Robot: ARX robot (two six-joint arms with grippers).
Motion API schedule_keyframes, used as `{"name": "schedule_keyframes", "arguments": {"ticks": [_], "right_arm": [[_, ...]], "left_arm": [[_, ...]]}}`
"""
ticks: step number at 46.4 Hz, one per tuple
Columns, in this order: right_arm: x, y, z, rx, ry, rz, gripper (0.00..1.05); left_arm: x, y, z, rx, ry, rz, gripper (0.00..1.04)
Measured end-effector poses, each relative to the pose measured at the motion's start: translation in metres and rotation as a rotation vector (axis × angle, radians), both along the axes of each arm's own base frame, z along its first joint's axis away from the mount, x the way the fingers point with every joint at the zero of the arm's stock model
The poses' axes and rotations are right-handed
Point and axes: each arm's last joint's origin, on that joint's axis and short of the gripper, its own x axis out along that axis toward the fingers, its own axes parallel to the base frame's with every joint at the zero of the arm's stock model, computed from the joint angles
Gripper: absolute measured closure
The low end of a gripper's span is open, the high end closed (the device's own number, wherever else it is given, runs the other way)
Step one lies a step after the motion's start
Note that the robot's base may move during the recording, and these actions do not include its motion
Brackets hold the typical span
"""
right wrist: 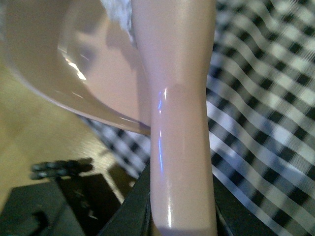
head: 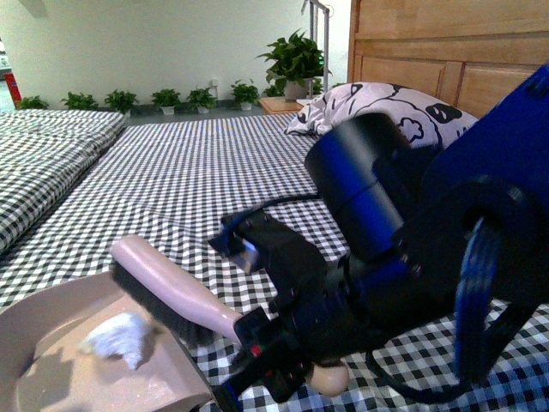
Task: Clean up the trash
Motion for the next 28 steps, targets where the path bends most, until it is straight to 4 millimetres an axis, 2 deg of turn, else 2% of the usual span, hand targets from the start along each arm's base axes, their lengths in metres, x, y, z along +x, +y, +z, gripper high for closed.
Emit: {"name": "schedule_keyframes", "arguments": {"ticks": [5, 8, 11, 19, 23, 28], "right_arm": [[-0.004, -0.011, 0.037, 0.168, 0.005, 0.073, 0.86], [0.0, -0.021, 0.048, 0.182, -0.029, 0.035, 0.86], [0.007, -0.03, 0.047, 0.161, -0.054, -0.025, 0.86], [0.039, -0.065, 0.024, 0.078, -0.128, -0.312, 0.86], [0.054, -0.095, 0.024, 0.066, -0.135, -0.43, 0.86], [0.062, -0.135, 0.031, 0.075, -0.144, -0.535, 0.86]], "left_arm": [[0.0, 0.0, 0.0, 0.0, 0.0, 0.0, 0.77], [0.0, 0.0, 0.0, 0.001, 0.0, 0.0, 0.77], [0.0, 0.0, 0.0, 0.001, 0.0, 0.0, 0.77], [0.0, 0.0, 0.0, 0.001, 0.0, 0.0, 0.77], [0.0, -0.001, -0.001, 0.001, -0.004, 0.016, 0.77], [0.004, -0.003, -0.001, -0.031, -0.115, 0.146, 0.77]]}}
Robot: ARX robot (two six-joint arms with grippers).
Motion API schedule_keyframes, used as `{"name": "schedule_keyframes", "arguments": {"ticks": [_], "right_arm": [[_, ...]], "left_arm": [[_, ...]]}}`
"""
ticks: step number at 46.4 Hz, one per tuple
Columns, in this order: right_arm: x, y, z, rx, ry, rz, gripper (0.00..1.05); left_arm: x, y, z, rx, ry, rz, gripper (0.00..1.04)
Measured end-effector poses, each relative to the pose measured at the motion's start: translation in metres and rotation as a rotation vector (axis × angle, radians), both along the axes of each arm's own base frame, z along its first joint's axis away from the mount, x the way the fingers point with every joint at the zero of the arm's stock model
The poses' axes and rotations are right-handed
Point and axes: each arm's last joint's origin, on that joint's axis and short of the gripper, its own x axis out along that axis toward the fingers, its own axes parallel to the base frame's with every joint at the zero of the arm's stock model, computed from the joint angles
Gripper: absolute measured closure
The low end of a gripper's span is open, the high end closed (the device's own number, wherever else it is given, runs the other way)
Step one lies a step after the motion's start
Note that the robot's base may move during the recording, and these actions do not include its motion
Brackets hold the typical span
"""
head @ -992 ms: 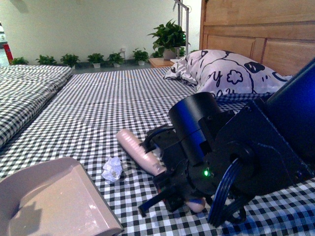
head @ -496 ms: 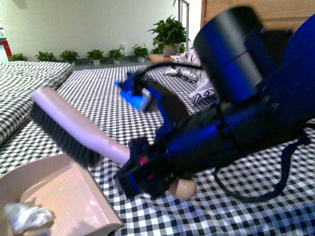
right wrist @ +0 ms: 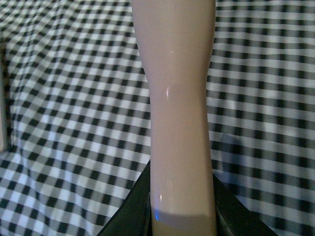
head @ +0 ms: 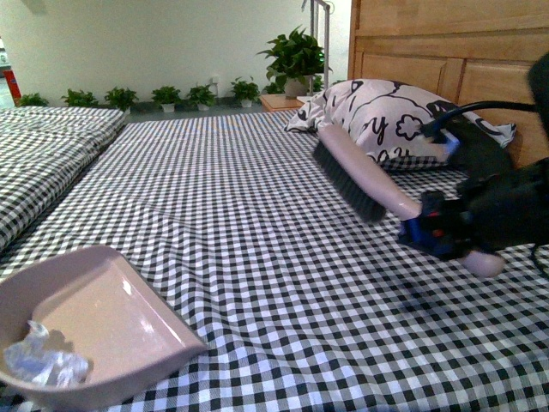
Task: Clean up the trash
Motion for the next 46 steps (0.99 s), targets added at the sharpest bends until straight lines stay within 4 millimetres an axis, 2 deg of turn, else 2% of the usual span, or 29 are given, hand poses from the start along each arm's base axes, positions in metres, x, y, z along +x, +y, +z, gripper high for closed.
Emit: {"name": "schedule_keyframes", "arguments": {"ticks": [4, 10, 14, 19, 26, 31, 46], "right_arm": [[-0.001, -0.033, 0.014, 0.032, -0.025, -0.067, 0.86], [-0.019, -0.077, 0.049, 0.083, -0.113, -0.152, 0.86], [-0.034, -0.094, 0.062, 0.13, -0.157, -0.173, 0.86], [-0.06, -0.11, 0.066, 0.191, -0.155, -0.205, 0.86], [-0.091, -0.122, 0.076, 0.274, -0.172, -0.232, 0.86], [-0.116, -0.125, 0.096, 0.336, -0.234, -0.233, 0.86], [-0.178, -0.118, 0.132, 0.482, -0.338, -0.226, 0.86]], "left_arm": [[0.006, -0.001, 0.015, -0.066, -0.067, 0.104, 0.77], [0.007, -0.005, 0.047, -0.23, -0.167, 0.251, 0.77], [0.003, -0.013, 0.066, -0.322, -0.245, 0.334, 0.77], [-0.011, -0.027, 0.081, -0.414, -0.32, 0.422, 0.78], [-0.038, -0.048, 0.095, -0.435, -0.48, 0.472, 0.78], [-0.064, -0.061, 0.103, -0.475, -0.541, 0.497, 0.78], [-0.134, -0.077, 0.102, -0.542, -0.573, 0.52, 0.78]]}}
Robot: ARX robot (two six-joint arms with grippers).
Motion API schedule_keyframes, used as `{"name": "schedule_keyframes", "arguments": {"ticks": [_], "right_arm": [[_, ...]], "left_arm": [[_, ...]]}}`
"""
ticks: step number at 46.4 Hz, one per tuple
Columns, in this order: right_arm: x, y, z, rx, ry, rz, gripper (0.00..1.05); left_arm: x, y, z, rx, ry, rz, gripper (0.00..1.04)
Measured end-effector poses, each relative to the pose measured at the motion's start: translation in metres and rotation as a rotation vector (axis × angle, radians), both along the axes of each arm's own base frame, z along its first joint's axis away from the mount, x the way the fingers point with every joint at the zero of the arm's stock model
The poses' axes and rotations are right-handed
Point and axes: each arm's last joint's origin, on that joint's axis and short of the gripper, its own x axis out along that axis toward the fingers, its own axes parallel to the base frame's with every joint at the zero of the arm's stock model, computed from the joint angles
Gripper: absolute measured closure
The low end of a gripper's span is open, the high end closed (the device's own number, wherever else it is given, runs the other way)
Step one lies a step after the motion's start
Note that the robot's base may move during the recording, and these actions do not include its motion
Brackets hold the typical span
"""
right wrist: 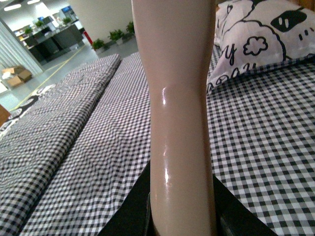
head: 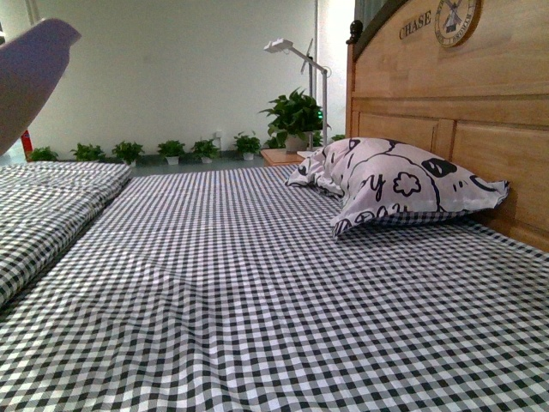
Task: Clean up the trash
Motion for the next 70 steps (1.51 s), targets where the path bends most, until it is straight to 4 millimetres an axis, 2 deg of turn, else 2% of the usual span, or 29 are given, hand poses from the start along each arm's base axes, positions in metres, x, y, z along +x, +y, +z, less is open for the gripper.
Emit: {"name": "schedule_keyframes", "arguments": {"ticks": [9, 18, 28, 70], "right_arm": [[-0.033, 0.003, 0.01, 0.048, -0.063, -0.069, 0.86], [-0.045, 0.005, 0.004, 0.056, -0.054, -0.097, 0.86], [-0.048, 0.007, 0.001, 0.035, -0.033, -0.155, 0.86], [-0.048, 0.008, 0.0, 0.011, -0.04, -0.155, 0.86]], "left_arm": [[-0.033, -0.012, 0.005, -0.037, -0.052, 0.002, 0.78], [-0.044, -0.017, 0.005, -0.071, -0.063, -0.012, 0.78], [-0.048, -0.019, 0.005, -0.102, -0.075, -0.018, 0.78], [-0.048, -0.019, 0.005, -0.109, -0.075, -0.018, 0.78]]}}
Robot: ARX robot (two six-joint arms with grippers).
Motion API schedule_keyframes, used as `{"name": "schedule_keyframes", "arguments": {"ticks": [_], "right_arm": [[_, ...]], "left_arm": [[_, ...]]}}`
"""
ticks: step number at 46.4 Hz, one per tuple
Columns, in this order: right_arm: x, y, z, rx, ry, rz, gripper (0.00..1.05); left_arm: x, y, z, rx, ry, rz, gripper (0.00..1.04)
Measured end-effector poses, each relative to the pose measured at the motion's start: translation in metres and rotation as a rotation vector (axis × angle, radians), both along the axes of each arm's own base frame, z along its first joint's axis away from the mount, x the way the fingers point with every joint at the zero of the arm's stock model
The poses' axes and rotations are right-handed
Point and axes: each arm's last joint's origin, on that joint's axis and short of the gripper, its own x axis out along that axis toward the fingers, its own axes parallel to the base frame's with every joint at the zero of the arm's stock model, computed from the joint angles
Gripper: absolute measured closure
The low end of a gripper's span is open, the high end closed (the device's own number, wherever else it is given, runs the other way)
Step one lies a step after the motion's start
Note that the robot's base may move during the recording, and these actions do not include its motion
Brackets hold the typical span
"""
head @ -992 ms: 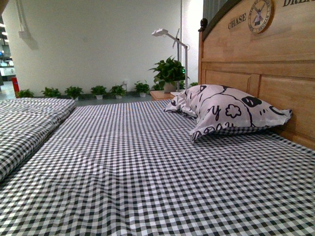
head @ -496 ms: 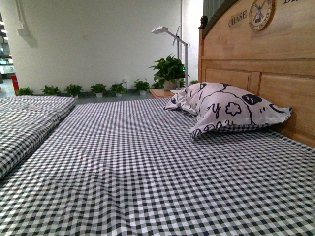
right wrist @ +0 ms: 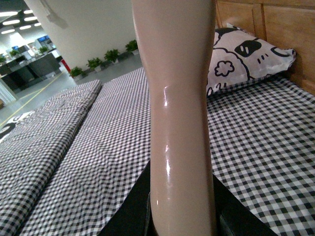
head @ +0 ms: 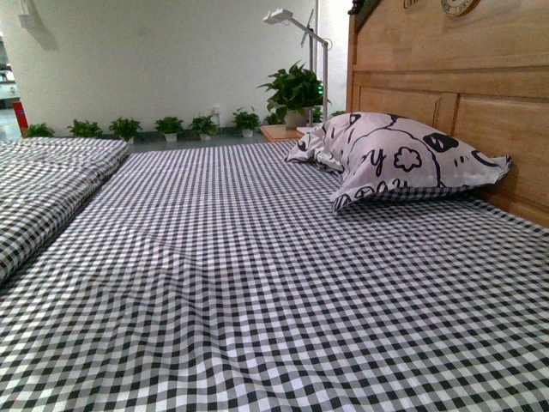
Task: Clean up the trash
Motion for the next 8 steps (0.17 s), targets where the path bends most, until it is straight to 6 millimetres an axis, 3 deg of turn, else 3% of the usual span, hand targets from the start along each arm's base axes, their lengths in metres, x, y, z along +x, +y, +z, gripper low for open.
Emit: {"name": "schedule_keyframes", "arguments": {"ticks": [8], "right_arm": [[0.0, 0.0, 0.0, 0.0, 0.0, 0.0, 0.86]], "left_arm": [[0.0, 0.0, 0.0, 0.0, 0.0, 0.0, 0.78]]}}
